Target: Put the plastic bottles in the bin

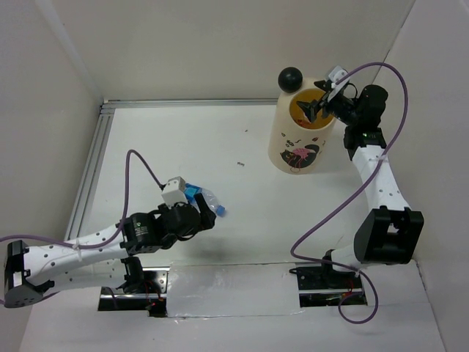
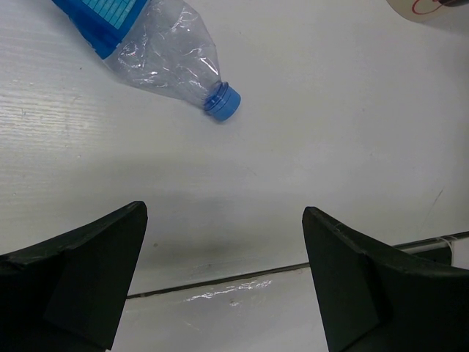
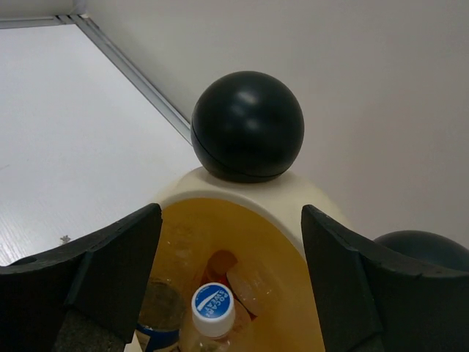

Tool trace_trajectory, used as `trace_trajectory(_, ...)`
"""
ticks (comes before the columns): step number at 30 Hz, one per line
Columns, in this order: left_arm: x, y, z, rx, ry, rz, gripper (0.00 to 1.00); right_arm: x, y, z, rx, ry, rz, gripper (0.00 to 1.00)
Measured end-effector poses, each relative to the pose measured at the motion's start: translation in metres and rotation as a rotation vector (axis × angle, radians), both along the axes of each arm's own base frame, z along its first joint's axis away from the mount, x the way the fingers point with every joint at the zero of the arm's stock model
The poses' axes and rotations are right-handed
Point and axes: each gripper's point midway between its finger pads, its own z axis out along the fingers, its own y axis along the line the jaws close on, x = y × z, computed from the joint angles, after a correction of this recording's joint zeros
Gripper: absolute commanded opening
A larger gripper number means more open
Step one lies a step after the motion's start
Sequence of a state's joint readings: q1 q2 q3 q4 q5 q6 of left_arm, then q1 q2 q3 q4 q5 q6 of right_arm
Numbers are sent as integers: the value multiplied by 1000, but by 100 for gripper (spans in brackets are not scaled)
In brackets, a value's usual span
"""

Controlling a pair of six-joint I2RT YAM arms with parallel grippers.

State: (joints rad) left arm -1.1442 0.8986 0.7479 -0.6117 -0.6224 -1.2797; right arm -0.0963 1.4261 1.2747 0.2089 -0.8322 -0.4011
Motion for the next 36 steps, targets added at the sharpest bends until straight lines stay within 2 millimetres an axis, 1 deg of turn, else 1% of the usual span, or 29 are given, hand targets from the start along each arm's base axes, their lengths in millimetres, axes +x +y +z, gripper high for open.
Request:
trace_trajectory(1, 0, -1, -1, 1, 1, 0, 100, 0, 0, 0, 0, 0, 0, 84)
trace_trajectory(3, 1, -2, -2, -2, 4, 5, 100, -4, 1, 3, 3, 2, 2, 89)
trace_trajectory(4, 1, -2, -2, -4, 6, 8, 100, -6, 1, 5, 5, 2, 3, 96)
trace_trajectory(5, 1, -3, -2, -6, 8, 11, 100, -9, 1, 8, 7, 3, 2, 100)
trace_trajectory(6, 1, -4, -2, -20, 12, 23, 100, -14, 2, 13, 9, 6, -1, 100)
trace_trajectory(8, 2, -4, 0, -41, 15, 45, 100, -22, 0, 31, 23, -1, -21, 100)
trace_trajectory(11, 6, -1, 0, -77, 25, 109, 100, -40, -1, 69, 53, -2, -50, 99)
trace_trajectory(12, 7, 2, -2, -84, 37, 141, 100, -48, -1, 82, 57, -10, -53, 92)
trace_trajectory(13, 9, 7, -5, -83, 55, 181, 100, -57, -1, 92, 59, -15, -53, 73)
trace_trajectory(14, 13, 12, -8, -76, 71, 225, 100, -69, 0, 99, 56, -22, -51, 61)
trace_trajectory(15, 16, 17, -11, -70, 88, 269, 100, -80, 2, 101, 55, -19, -47, 50)
trace_trajectory(16, 22, 22, -15, -61, 104, 316, 100, -94, 3, 102, 53, -20, -45, 41)
trace_trajectory(17, 26, 28, -19, -51, 123, 364, 100, -106, 4, 98, 54, -10, -42, 31)
trace_trajectory(18, 30, 33, -24, -40, 140, 403, 100, -117, 6, 93, 51, -2, -38, 31)
trace_trajectory(19, 34, 39, -28, -27, 156, 439, 100, -128, 8, 87, 49, 10, -32, 32)
trace_trajectory(20, 39, 43, -31, -28, 171, 476, 100, -137, 9, 81, 46, 20, -28, 36)
trace_trajectory(21, 44, 48, -34, -27, 185, 508, 100, -146, 11, 73, 41, 36, -18, 45)
trace_trajectory(24, 61, 63, -39, -44, 208, 593, 100, -163, 15, 53, 19, 80, 0, 60)
trace_trajectory(29, 97, 85, -45, -65, 208, 672, 100, -181, 19, 8, -8, 188, 31, 67)
trace_trajectory(31, 110, 90, -51, -56, 214, 672, 100, -190, 21, -9, -13, 229, 44, 67)
trace_trajectory(33, 121, 91, -61, -40, 231, 666, 100, -199, 23, -17, -14, 254, 55, 69)
trace_trajectory(36, 133, 90, -80, 2, 267, 643, 100, -211, 25, -20, -23, 254, 68, 69)
